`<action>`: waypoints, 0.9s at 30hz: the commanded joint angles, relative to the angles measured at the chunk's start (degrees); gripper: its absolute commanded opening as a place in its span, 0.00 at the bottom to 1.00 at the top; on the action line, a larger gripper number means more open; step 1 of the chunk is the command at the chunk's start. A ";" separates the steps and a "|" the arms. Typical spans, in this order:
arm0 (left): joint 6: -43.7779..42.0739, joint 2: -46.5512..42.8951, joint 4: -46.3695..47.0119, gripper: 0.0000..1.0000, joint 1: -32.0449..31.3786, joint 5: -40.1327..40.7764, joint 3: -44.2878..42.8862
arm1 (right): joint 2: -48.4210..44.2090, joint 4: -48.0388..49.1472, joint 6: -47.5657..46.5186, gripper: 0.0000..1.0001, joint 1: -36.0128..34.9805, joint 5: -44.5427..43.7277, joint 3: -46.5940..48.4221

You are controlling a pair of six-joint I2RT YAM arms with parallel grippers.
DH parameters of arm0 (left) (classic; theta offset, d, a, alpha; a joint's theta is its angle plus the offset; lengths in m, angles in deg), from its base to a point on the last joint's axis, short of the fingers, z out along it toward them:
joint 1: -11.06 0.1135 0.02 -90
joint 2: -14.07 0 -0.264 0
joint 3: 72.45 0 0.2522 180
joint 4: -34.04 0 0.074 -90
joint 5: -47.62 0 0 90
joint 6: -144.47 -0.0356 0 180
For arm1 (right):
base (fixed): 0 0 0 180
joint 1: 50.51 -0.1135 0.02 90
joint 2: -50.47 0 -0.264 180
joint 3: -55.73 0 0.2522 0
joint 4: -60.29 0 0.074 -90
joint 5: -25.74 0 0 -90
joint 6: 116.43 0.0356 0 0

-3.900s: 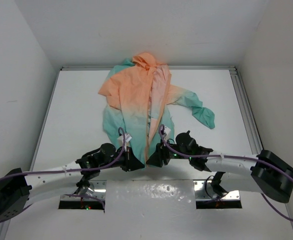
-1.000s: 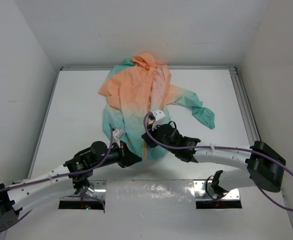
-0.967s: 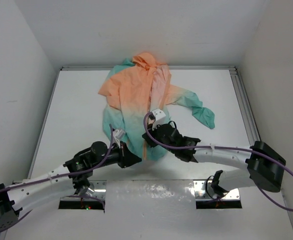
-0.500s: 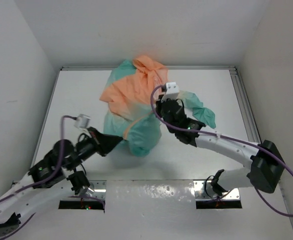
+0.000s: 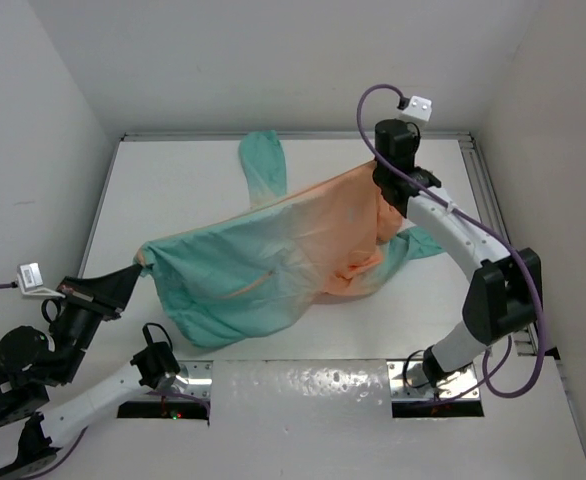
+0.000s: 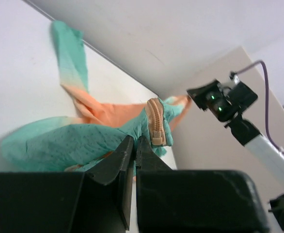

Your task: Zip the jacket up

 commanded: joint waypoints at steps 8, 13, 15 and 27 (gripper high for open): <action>3.48 -3.68 -3.59 0.00 -0.54 14.16 -3.80 | -1.66 -4.55 -0.72 0.00 6.31 -8.12 5.51; 1.90 -2.71 -1.93 0.00 -1.60 12.59 -1.52 | -3.59 -5.69 -1.69 0.00 6.92 -7.08 9.02; 0.15 -1.23 0.18 0.00 -2.12 11.35 0.41 | -3.86 -7.62 -0.72 0.00 6.92 -5.93 11.22; -8.56 27.94 15.48 0.64 -7.93 7.14 -1.24 | -9.12 -17.29 1.99 0.00 6.84 -2.07 19.76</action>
